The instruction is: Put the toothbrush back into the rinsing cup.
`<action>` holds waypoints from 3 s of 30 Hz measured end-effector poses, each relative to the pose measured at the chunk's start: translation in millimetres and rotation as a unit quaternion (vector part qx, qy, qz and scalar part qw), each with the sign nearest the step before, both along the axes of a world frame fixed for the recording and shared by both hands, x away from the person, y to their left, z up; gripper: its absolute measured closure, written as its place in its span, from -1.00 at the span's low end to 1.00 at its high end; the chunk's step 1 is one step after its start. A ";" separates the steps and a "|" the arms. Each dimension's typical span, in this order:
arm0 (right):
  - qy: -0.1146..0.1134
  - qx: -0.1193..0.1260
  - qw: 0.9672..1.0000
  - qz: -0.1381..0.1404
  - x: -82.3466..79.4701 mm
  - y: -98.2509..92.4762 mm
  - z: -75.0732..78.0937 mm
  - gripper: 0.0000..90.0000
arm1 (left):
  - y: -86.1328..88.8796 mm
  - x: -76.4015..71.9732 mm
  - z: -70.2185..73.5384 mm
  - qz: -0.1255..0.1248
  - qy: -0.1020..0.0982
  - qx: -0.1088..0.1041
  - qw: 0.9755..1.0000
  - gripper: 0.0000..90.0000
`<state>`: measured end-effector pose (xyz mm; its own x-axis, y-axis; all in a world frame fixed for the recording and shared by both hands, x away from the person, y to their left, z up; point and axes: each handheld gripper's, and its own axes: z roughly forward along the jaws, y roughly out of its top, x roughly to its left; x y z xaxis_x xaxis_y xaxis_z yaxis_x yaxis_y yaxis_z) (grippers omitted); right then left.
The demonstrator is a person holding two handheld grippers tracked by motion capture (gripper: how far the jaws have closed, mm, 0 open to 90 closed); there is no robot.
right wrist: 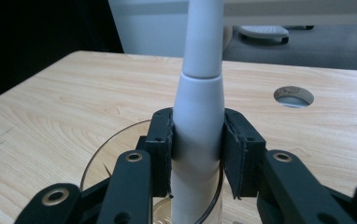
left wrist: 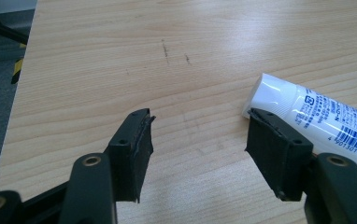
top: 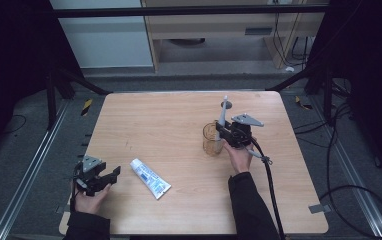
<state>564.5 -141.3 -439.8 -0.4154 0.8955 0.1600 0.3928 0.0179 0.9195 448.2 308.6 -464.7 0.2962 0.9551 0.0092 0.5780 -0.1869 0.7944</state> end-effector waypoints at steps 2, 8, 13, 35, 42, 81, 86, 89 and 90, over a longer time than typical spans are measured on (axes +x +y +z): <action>-0.005 0.008 1.000 -0.001 -2.2 -2.0 0.5 0.45 | -0.1 0.0 0.0 0.000 0.000 0.000 1.000 -0.11; -0.006 0.006 1.000 0.001 -4.2 -4.0 3.0 0.46 | -0.2 -0.5 0.6 0.000 -0.001 0.000 1.000 -0.12; -0.004 0.007 1.000 0.001 -5.1 -5.4 3.8 0.44 | -0.5 -0.3 0.3 -0.001 0.000 0.001 1.000 -0.12; -0.014 0.005 1.000 -0.003 -16.2 -14.3 12.0 0.40 | -0.1 -0.8 1.2 0.000 -0.002 -0.002 1.000 -0.11; -0.012 -0.009 1.000 0.004 -33.6 -27.7 29.8 0.33 | -0.9 -1.2 2.2 -0.007 -0.002 -0.005 1.000 -0.04; 0.040 -0.084 0.995 0.018 -122.3 -82.9 10.9 0.37 | -60.8 -18.7 -8.9 -0.141 0.079 0.005 0.987 0.99; 0.048 -0.084 0.995 0.012 -126.4 -90.5 -0.1 0.38 | -71.4 -24.3 -11.2 -0.162 0.089 0.011 0.983 0.99; 0.054 -0.088 0.995 0.008 -128.1 -93.9 -5.1 0.38 | -76.1 -26.6 -12.0 -0.174 0.093 0.015 0.980 0.99; 0.055 -0.088 0.995 0.005 -128.5 -95.1 -6.5 0.38 | -78.3 -27.6 -12.4 -0.178 0.094 0.017 0.979 0.99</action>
<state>436.1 -236.4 -446.2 -0.4127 0.9097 0.0459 0.4905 0.1795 0.8528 420.6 230.3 -477.1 0.6095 0.7913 -0.0473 0.6071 -0.4276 0.6698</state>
